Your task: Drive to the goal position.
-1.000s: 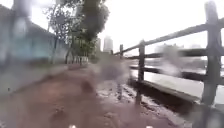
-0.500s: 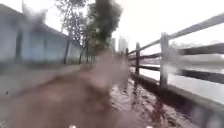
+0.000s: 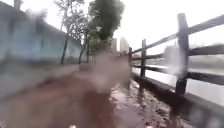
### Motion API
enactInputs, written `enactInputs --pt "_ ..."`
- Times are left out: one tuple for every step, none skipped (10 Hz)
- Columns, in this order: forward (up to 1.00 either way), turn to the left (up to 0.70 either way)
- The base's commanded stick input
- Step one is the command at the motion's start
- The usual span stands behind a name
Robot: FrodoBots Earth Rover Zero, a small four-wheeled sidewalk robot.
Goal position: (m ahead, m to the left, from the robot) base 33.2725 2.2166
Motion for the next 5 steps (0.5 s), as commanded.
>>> enactInputs --pt "1.0 0.0" --pt "1.0 0.0" --pt "1.0 0.0" --pt "1.0 0.0" --pt "1.0 0.0"
